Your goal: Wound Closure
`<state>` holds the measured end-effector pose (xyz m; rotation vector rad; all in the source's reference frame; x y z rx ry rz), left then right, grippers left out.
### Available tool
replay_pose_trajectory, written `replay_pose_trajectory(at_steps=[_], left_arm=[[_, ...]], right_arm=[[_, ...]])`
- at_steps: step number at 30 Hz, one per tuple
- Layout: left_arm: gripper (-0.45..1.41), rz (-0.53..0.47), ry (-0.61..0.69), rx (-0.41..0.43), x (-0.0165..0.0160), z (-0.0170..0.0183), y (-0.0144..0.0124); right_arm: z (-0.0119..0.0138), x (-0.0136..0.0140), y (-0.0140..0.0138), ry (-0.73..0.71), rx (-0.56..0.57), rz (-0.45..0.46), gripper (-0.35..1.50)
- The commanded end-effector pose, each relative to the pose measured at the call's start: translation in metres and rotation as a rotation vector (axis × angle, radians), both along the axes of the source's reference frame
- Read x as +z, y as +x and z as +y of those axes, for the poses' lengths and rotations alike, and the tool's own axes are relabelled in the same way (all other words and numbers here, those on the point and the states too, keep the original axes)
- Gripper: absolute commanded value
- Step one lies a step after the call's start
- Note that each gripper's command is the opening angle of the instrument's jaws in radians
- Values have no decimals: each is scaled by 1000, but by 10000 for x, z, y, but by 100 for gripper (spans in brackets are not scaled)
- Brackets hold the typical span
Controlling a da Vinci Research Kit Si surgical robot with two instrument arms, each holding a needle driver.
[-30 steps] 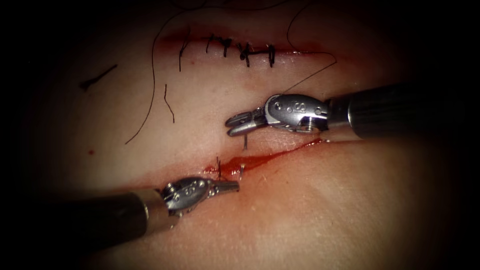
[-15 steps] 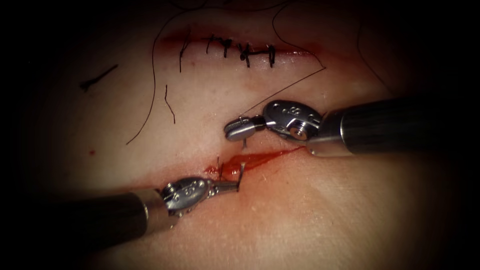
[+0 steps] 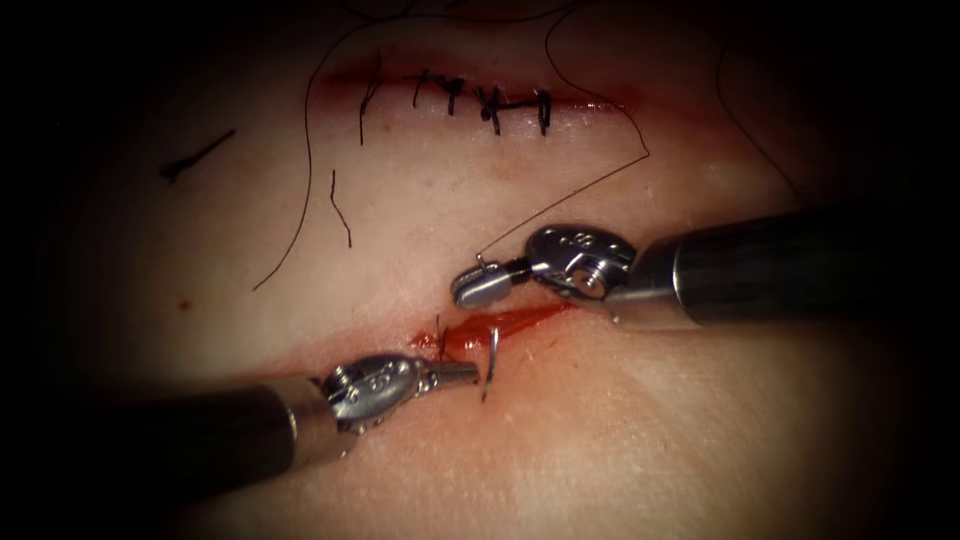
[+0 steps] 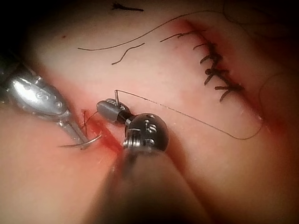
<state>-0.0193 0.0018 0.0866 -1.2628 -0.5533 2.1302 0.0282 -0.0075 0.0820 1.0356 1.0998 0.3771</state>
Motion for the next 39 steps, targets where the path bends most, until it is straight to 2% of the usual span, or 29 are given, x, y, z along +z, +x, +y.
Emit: replay_pose_trajectory(at_steps=[1,4,6,7,8,9,13,15,21,23,24,25,26,28,39], left_arm=[[-35,-2,3,0,7,-5,-6],[-35,-1,8,-3,6,-5,-7],[-33,-2,-7,5,5,-6,-7],[-32,-2,-12,8,5,-6,-8],[-30,-1,-17,10,4,-7,-9],[-30,-2,-22,13,4,-7,-9],[-25,-2,-36,20,1,-8,-10],[-25,-2,-39,22,-2,-7,-11],[-20,0,-52,30,-4,-7,-13],[-6,0,-64,32,-4,-6,-14],[7,0,-76,33,-3,-6,-14],[37,4,-112,42,-3,-5,-16],[49,0,-131,42,-3,-5,-17],[59,-15,-168,41,-4,-6,-19],[62,-53,-290,23,-15,-16,-33]], right_arm=[[-10,6,6,-1,-5,-1,-35],[-5,6,5,-22,58,-38,-35],[3,6,2,-26,105,-54,27],[9,5,0,-22,137,-58,93],[13,4,-2,-23,168,-67,116],[17,4,-4,-16,191,-73,123],[26,2,-12,-20,232,-95,138],[26,3,-15,-75,247,-94,146],[26,4,-25,-122,255,-100,148],[26,4,-29,-122,252,-99,146],[26,4,-33,-122,250,-97,143],[24,3,-38,-122,247,-96,141],[24,3,-41,-123,244,-98,141],[21,2,-45,-123,241,-96,136],[6,5,-54,-134,236,-93,133]])
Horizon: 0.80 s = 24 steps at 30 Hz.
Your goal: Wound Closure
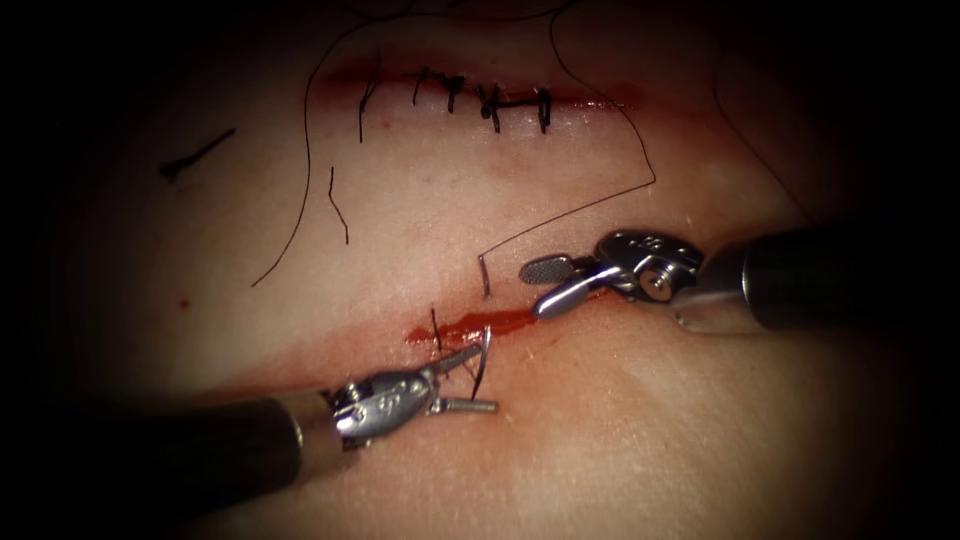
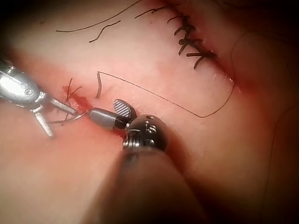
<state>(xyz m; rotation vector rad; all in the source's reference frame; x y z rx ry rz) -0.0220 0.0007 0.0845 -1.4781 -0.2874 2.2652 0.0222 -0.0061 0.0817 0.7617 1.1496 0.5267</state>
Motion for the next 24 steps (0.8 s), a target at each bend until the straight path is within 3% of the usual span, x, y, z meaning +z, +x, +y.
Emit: replay_pose_trajectory(at_steps=[1,11,24], left_arm=[[62,-6,-6,-6,6,-4,-7],[46,-21,-162,-52,2,6,-17],[36,0,-208,-38,15,13,-22]], right_arm=[[-9,9,6,1,-1,1,133],[-23,16,6,-11,-5,2,131],[-32,19,8,-14,-14,8,131]])
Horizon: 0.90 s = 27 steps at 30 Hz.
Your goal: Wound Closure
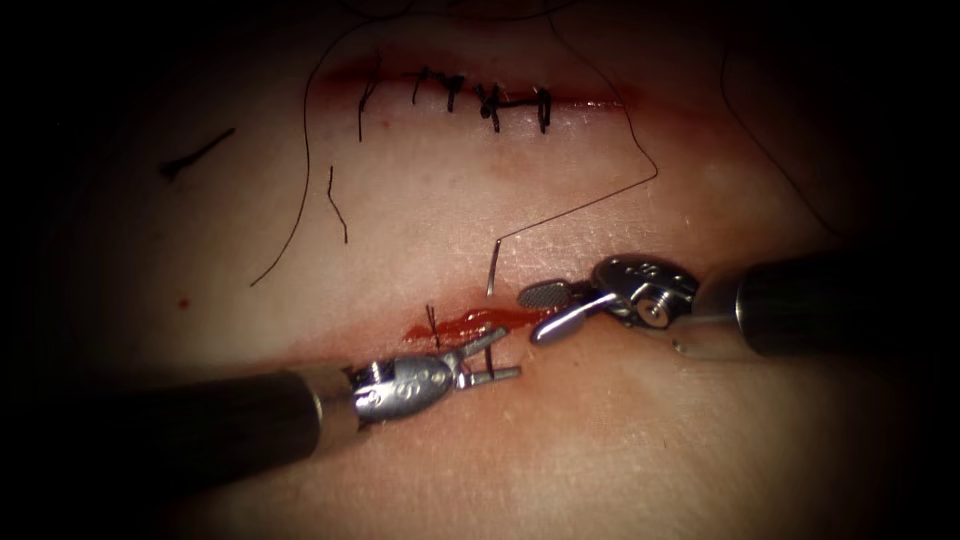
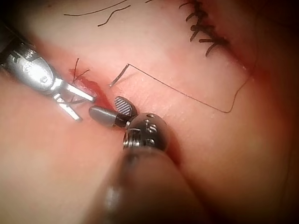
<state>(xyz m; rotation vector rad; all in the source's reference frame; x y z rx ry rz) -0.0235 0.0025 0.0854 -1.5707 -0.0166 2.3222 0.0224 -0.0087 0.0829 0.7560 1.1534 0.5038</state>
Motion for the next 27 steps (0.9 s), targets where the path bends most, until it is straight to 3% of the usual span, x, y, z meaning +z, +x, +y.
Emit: replay_pose_trajectory(at_steps=[1,4,5,7,8,12,15,27], left_arm=[[36,2,6,3,6,-4,-6],[20,6,8,7,6,-5,-5],[7,8,9,9,5,-5,-5],[-38,11,10,11,4,-8,-3],[-45,13,11,13,2,-9,-2],[-45,29,17,12,-8,-17,0],[-45,-29,32,76,-20,-25,-3],[-45,-216,362,160,-83,-25,-9]], right_arm=[[-6,6,6,3,-1,2,131],[-6,6,6,3,-1,2,131],[-6,6,6,3,-1,2,131],[-5,6,5,4,-1,2,131],[-5,5,5,4,-1,2,131],[-4,4,5,5,-1,1,131],[-4,4,6,6,0,1,130],[-8,3,6,5,-4,4,130]])
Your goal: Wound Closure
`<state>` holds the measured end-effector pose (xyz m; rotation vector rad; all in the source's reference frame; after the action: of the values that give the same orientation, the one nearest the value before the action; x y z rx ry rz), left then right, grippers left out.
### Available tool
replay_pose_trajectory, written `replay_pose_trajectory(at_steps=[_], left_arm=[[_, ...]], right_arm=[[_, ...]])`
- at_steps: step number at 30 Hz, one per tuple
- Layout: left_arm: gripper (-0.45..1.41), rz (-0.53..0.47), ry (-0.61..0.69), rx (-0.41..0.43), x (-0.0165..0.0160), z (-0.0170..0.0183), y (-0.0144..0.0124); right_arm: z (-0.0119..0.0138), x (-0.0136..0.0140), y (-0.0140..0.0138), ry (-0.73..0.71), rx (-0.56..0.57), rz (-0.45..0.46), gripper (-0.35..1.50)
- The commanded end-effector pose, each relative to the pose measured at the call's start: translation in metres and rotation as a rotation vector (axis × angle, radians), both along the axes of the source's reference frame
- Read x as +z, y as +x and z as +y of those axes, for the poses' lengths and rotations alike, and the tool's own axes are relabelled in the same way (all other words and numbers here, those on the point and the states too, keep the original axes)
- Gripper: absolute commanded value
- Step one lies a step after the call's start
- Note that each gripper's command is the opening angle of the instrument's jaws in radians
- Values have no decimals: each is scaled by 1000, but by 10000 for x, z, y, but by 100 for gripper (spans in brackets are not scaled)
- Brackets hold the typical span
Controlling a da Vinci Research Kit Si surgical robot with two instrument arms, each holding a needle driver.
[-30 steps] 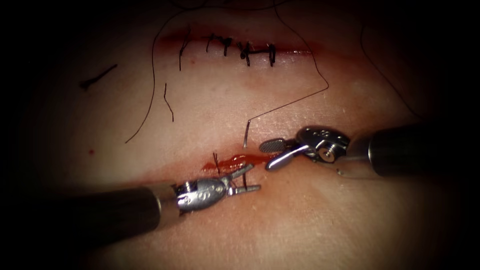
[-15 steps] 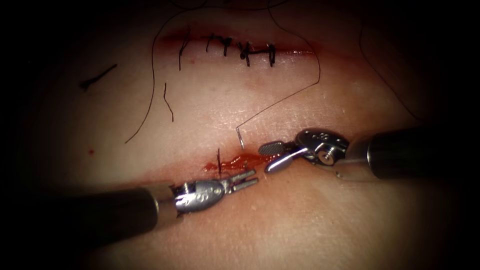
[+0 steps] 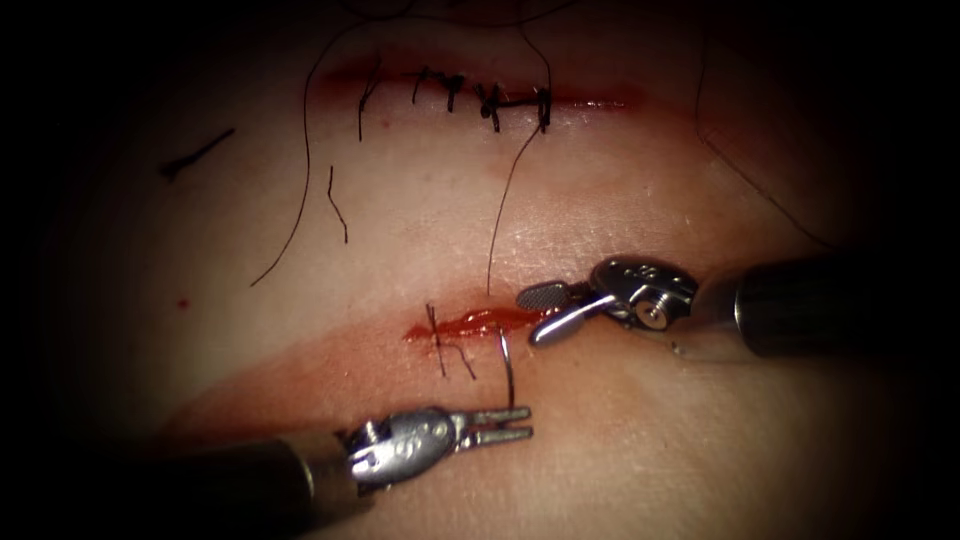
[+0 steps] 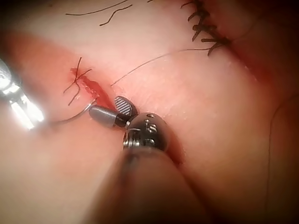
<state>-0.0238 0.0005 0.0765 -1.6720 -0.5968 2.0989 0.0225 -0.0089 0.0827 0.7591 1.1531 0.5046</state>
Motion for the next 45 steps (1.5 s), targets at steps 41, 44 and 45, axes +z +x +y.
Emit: replay_pose_trajectory(at_steps=[41,44,45], left_arm=[[-45,189,-514,-348,-124,133,60],[-45,184,-525,-345,-126,133,58],[-45,182,-528,-344,-124,131,56]], right_arm=[[-22,-4,5,3,-11,9,130],[-16,-14,2,7,5,-2,130],[-13,-18,0,11,7,-3,130]])
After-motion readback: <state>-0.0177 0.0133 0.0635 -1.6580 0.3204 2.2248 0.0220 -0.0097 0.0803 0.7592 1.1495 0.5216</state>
